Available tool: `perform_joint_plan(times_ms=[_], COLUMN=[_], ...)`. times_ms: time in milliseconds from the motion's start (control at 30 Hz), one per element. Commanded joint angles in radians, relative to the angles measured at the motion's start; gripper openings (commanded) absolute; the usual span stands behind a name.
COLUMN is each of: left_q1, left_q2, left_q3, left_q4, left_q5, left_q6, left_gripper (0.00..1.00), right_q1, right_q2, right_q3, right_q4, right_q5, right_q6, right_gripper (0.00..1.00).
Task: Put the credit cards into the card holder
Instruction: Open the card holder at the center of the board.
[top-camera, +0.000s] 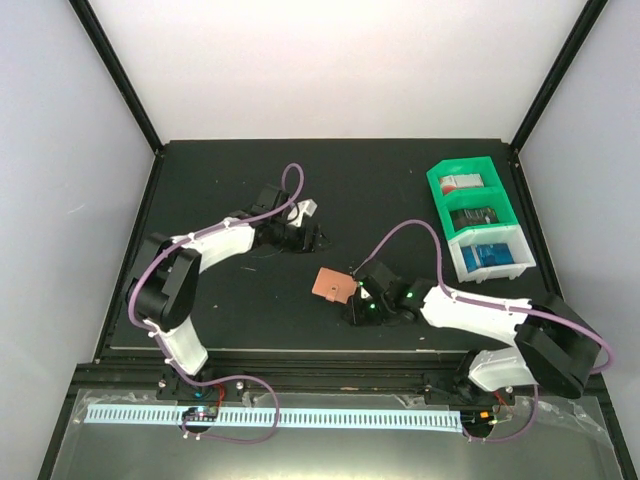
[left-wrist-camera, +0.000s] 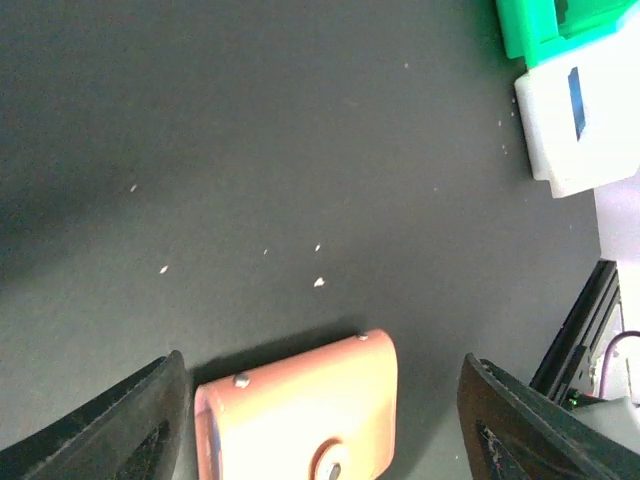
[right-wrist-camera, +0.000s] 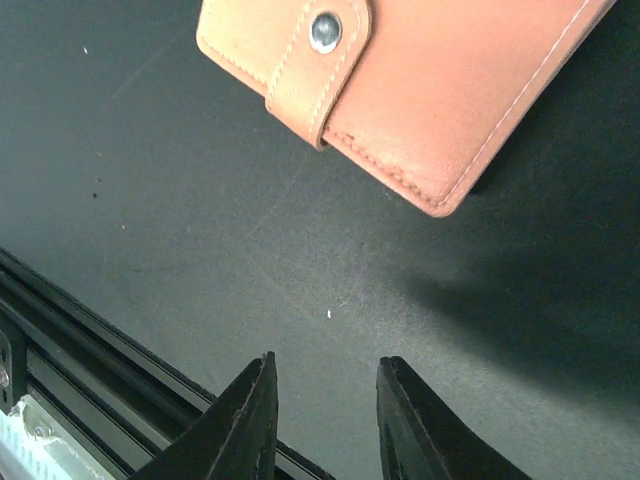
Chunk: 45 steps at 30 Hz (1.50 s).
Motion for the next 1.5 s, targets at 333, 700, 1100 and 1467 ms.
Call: perform_joint_plan(times_ms=[333, 700, 1100, 1467], left_q1=[-0.075, -0.078, -0.079, -0.08], left_q2=[0.108, 0.154, 0.108, -0.008], left_q3=[0.068, 0.113, 0.017, -0.163], left_q4=[0.02, -0.028, 0.042, 0.103], left_q5=[-0.056, -0.129, -0.185, -0.222], left_q6=[0.026, 0.077, 0.016, -0.04], left_gripper=[0.66, 0.66, 0.51, 0.5], right_q1=[0.029, 0.004, -0.116, -0.156], right_q2=[0.186, 0.278, 0.331, 0.447], right_q3=[0.035, 0.167, 0.223, 0.383], right_q4=[0.077, -0.067, -0.031, -0.025], right_q5=[0.032, 0.281, 0.29, 0.208], right_q6=[0.023, -0.022, -0.108, -0.143], right_gripper=[0.27, 0.27, 0.27, 0.31])
